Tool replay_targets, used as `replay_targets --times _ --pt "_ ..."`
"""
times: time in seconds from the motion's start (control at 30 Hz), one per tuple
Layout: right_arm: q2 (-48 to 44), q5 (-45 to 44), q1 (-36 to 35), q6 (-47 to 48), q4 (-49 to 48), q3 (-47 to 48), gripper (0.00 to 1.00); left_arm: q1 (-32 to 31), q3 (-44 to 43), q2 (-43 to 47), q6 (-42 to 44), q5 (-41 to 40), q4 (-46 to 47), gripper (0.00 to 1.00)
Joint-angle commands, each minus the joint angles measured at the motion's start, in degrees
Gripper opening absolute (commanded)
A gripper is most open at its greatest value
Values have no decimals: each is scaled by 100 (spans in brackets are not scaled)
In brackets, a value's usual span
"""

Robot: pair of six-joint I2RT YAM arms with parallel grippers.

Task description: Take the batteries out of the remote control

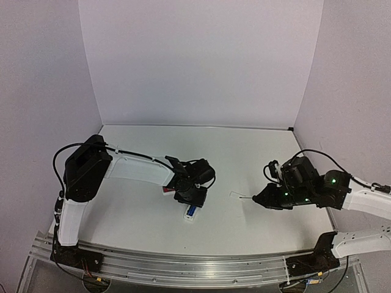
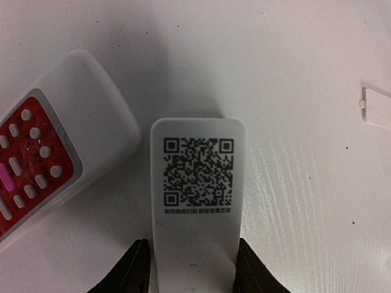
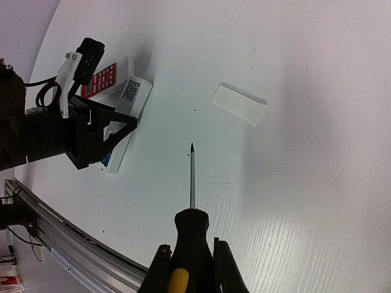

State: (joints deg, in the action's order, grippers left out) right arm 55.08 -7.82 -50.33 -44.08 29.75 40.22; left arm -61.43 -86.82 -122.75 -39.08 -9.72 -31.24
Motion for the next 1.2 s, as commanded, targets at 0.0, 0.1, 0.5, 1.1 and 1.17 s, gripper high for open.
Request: replay_targets --times 0.0,0.1,0.5,1.1,1.17 --pt "-128 -122 -12 -160 5 -35 0 26 -112 -24 0 140 131 33" --pt "-106 -87 -12 -203 8 -29 0 26 -59 66 20 186 340 23" --pt "-83 10 -17 -325 83 98 0 1111 3421 2077 -740 3597 5974 0" --pt "54 132 -16 -290 169 360 0 1659 4996 1495 -3072 4983 12202 0" --pt "19 127 -14 -272 178 378 0 1703 5019 1254 -3358 4948 12807 0"
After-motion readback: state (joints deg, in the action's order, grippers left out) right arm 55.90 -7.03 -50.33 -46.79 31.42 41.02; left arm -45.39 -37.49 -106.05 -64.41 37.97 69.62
